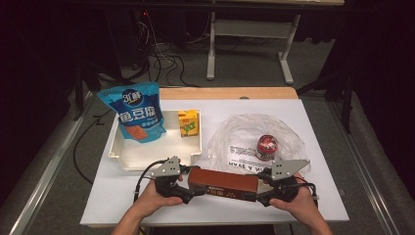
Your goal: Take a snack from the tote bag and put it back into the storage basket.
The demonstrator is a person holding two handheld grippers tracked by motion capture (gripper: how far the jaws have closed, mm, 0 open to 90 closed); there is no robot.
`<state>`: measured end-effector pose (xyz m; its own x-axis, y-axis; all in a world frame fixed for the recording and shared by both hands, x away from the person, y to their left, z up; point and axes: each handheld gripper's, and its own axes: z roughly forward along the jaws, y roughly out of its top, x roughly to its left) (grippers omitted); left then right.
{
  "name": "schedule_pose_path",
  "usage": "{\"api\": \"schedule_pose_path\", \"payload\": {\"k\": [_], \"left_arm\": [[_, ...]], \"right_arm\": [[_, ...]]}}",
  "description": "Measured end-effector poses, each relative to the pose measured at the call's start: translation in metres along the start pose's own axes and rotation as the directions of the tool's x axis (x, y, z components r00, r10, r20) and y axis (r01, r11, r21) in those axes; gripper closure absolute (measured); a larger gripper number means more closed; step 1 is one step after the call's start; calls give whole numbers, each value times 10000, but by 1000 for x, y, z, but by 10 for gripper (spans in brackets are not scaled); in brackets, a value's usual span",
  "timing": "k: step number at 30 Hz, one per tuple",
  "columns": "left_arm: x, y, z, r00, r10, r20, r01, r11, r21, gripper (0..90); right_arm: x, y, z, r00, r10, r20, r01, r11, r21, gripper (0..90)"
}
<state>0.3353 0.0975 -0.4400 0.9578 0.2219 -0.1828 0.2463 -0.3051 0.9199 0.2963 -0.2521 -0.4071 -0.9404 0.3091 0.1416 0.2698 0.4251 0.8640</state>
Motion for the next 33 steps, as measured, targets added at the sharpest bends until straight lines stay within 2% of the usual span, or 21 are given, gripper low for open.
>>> {"api": "schedule_pose_path", "payload": {"k": [3, 5, 6, 8, 10, 12, 13, 16, 19, 25, 33], "left_arm": [[-2, 1, -4, 9976, 254, 652, -245, 9996, -135, 346], [-6, 4, -2, 9918, 422, 1202, -402, 9990, -185, 424], [-10, 6, 0, 9914, 572, 1180, -560, 9983, -136, 449], [-14, 9, 3, 9918, 780, 1014, -774, 9970, -94, 462], [-13, 9, 2, 9930, 733, 923, -731, 9973, -55, 468], [-12, 8, 1, 9943, 685, 821, -684, 9976, -46, 469], [-10, 7, -1, 9957, 644, 673, -643, 9979, -35, 469], [-6, 7, -10, 9981, 488, 367, -482, 9987, -185, 469], [-5, 9, -18, 9992, 366, 134, -360, 9986, -377, 469], [-1, 11, -37, 9991, 253, -351, -274, 9977, -614, 469], [3, 13, -54, 9946, 199, -1020, -274, 9970, -724, 470]], "right_arm": [[-5, -4, -6, 9995, 141, -267, -148, 9996, -255, 414], [-8, -7, -11, 9993, 382, 0, -381, 9977, -564, 326], [-10, -8, -13, 9983, 549, 187, -535, 9963, -680, 281], [-11, -10, -15, 9959, 777, 473, -742, 9947, -715, 222], [-10, -11, -17, 9909, 861, 1038, -784, 9940, -758, 157], [-10, -11, -20, 9841, 1050, 1433, -929, 9917, -884, 141], [-10, -11, -20, 9841, 1050, 1433, -929, 9917, -884, 141], [-13, -12, -28, 9711, 1451, 1897, -1197, 9830, -1394, 105], [-14, -13, -31, 9678, 1514, 2010, -1227, 9813, -1482, 105], [-16, -18, -35, 9500, 1781, 2566, -1427, 9782, -1506, 113], [-19, -26, -38, 9267, 2072, 3135, -1705, 9753, -1405, 136]]}}
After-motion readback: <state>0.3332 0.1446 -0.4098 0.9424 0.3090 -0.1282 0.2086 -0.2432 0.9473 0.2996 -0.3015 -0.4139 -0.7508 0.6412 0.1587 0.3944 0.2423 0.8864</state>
